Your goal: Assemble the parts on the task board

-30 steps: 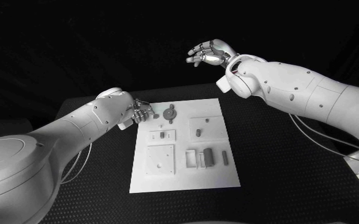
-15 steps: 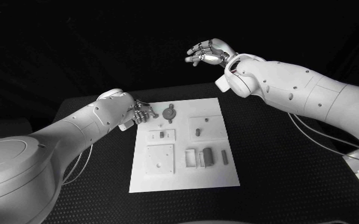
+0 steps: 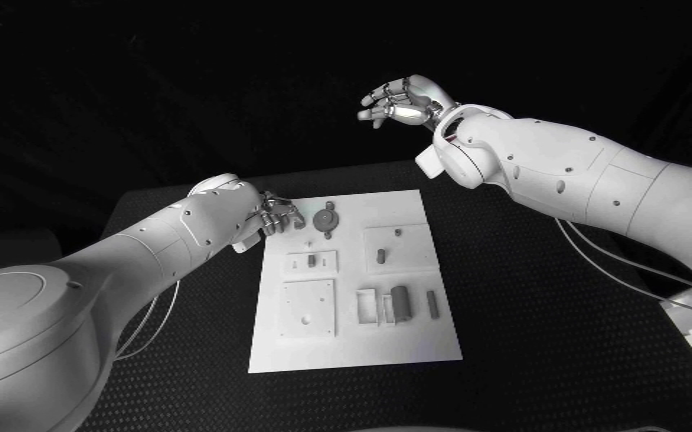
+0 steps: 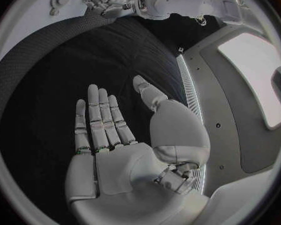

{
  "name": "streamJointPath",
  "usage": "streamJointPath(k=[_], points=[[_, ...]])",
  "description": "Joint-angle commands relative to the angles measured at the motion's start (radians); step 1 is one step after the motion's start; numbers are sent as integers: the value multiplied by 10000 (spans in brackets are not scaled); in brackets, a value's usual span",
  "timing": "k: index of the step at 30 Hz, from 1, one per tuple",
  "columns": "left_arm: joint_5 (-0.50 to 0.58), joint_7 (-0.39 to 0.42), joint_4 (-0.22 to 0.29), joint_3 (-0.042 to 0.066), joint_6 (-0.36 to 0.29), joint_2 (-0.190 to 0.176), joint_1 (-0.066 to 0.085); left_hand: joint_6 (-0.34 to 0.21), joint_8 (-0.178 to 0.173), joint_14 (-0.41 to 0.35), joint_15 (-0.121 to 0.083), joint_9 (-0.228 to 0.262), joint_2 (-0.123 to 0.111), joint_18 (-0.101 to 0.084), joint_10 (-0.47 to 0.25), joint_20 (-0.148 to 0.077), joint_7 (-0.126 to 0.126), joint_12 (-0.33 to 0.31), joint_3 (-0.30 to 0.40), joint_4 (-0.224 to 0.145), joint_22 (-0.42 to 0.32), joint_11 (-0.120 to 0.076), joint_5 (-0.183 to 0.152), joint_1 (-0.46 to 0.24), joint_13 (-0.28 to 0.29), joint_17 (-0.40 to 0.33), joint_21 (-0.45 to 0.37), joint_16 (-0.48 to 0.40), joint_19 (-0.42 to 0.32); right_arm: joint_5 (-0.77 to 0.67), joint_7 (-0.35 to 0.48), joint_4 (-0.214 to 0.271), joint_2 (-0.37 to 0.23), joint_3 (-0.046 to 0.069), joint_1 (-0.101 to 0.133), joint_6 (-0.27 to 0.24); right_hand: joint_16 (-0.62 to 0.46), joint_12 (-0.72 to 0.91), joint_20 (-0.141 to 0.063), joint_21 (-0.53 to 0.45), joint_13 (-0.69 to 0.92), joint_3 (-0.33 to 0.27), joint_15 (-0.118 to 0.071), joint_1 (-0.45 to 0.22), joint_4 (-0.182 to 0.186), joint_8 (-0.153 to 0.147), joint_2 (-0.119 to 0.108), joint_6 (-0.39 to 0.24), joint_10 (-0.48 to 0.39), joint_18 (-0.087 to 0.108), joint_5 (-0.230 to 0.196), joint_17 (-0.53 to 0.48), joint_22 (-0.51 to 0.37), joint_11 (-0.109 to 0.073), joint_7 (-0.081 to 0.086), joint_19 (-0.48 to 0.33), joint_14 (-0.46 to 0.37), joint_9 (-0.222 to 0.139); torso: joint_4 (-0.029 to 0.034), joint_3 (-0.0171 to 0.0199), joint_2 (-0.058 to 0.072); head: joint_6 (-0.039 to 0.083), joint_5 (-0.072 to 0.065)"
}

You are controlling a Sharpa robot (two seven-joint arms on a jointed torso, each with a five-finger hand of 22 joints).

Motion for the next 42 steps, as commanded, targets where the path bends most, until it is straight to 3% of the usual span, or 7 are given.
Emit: streamJointPath(k=[1, 9, 15, 19, 24, 33, 42], points=[[-619, 763, 103, -127, -1536, -69, 17, -280, -139, -135, 35, -43, -183, -70, -253, 41, 81, -93, 114, -47, 0, 87, -41, 782, -3, -16, -33, -4, -135, -27, 39, 3, -9, 10, 5, -5, -28, 45, -8, -41, -18, 39, 17, 16, -4, 63, 40, -78, -46, -156, -9, -13, 18, -6, 409, -13, 54, -16, 15, -6, -1, 0, 12], [-2443, 1433, 422, -233, -2000, -227, 22, -336, 11, -148, 106, 58, -558, -19, -704, 82, 139, 23, -79, -14, -7, 211, -36, 1683, 157, -37, -13, 50, -144, -48, 36, -16, -29, 10, 6, 14, -24, 48, -9, -45, -24, 48, 13, 41, -18, 68, 48, -75, -44, -155, -9, -14, 28, -6, 407, -7, 65, -18, 2, -3, 2, 1, 33], [-3399, 2124, 458, -529, -1902, -376, 30, -406, 15, -298, 100, 69, -769, 24, -1339, 58, -44, -244, 88, 13, -34, 359, -94, 2487, 61, -74, -79, -26, -286, -52, 36, -47, -35, 10, 6, 21, -22, 51, -8, -49, -29, 50, 11, 50, -23, 72, 53, -73, -43, -155, -11, -16, 36, -5, 408, -3, 73, -20, 17, -7, 3, -3, 45], [-3751, 2687, 396, -667, -1681, -407, 32, -568, -37, -426, 240, 45, -692, -73, -1981, 206, -104, -467, 98, -13, -97, 578, -32, 2878, -75, -139, -58, -137, -439, -55, 36, -50, -21, 10, 6, 26, -22, 52, -7, -51, -32, 50, 10, 51, -24, 74, 54, -73, -43, -155, -12, -17, 40, -5, 408, -2, 76, -21, 5, -1, 7, -3, 61], [-4407, 3097, 369, -756, -1570, -367, 24, -825, -146, -503, 286, -42, -704, -77, -2437, 256, -311, -689, 29, 7, -175, 505, -33, 2952, -274, -195, -56, -215, -534, -60, 40, -85, 18, 10, 5, 25, -21, 53, -6, -53, -33, 49, 10, 51, -24, 75, 54, -73, -43, -156, -13, -18, 42, -5, 408, 0, 78, -22, -9, 2, 13, 4, 57], [-4497, 3632, 124, -768, -2481, -209, -98, -1050, -231, -466, 282, -149, -759, -57, -2607, 262, -422, -885, 12, 34, -230, 412, -39, 3015, -501, -215, -17, -211, -516, -63, 38, -86, 52, 10, 5, 29, -21, 55, -5, -57, -37, 47, 9, 48, -23, 76, 57, -74, -42, -157, -14, -20, 48, -4, 409, 3, 81, -24, -11, 13, 15, 12, 20], [-4496, 3701, 55, -766, -2125, -125, -148, -921, -130, -390, 240, -155, -646, -50, -2461, 231, -494, -925, -59, 71, -244, 308, -43, 2856, -639, -217, -15, -178, -442, -63, 32, -45, 37, 10, 6, 23, -22, 57, -3, -61, -41, 44, 9, 44, -22, 78, 57, -75, -41, -157, -14, -22, 53, -4, 410, 5, 83, -26, -5, 18, 14, 4, -45]])
